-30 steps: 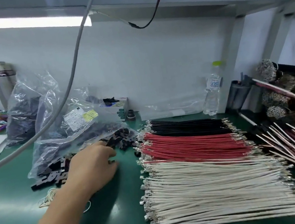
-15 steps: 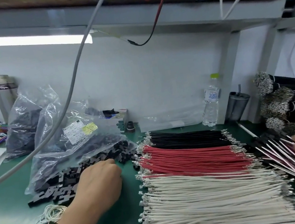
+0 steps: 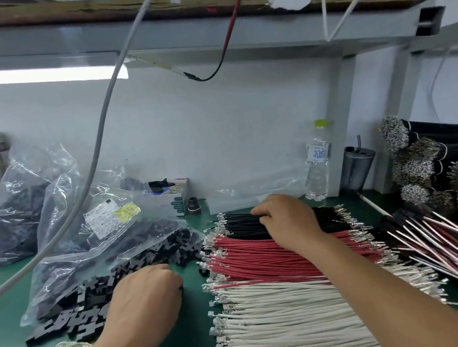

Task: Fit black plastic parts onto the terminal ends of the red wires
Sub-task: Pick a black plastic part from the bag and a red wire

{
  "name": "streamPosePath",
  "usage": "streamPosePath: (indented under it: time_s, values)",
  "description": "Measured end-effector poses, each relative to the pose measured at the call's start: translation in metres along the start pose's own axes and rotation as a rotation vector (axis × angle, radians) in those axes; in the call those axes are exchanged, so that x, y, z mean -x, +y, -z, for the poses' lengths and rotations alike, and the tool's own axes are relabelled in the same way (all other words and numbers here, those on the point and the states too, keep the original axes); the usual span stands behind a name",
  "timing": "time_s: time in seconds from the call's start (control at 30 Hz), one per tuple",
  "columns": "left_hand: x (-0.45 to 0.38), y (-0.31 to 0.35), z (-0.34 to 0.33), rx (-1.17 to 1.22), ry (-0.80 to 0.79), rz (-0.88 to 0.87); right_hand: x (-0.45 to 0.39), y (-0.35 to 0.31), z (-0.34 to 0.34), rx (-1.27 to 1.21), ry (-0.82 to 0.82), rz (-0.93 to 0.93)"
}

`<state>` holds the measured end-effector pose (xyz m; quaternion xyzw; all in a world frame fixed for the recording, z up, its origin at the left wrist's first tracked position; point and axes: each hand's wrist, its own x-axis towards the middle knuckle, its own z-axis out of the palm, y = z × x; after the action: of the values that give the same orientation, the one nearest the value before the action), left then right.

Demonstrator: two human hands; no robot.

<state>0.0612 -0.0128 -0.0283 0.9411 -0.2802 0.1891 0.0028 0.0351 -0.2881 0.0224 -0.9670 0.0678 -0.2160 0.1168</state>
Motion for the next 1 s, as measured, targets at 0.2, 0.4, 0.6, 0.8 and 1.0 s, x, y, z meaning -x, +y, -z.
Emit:
streamPosePath:
  time_s: [0.2,0.4,0.6,0.8,1.0]
  values:
    - [0.003,0.001,0.001,0.076,0.005,-0.024,-0.023,-0.004,-0.028,0.097,-0.294,-0.041]
    - [0.004,0.003,0.005,0.140,0.009,0.000,-0.022,-0.003,-0.024,0.151,-0.133,0.056]
    - [0.003,0.004,0.001,0.364,0.120,0.126,-0.027,0.000,-0.002,0.240,0.191,0.254]
    - [-0.001,0.006,0.011,1.538,0.089,0.536,-0.004,-0.018,0.042,0.101,0.563,0.433]
    - [0.000,0.005,0.026,1.914,0.008,0.536,0.076,-0.020,0.018,-0.188,0.456,0.318]
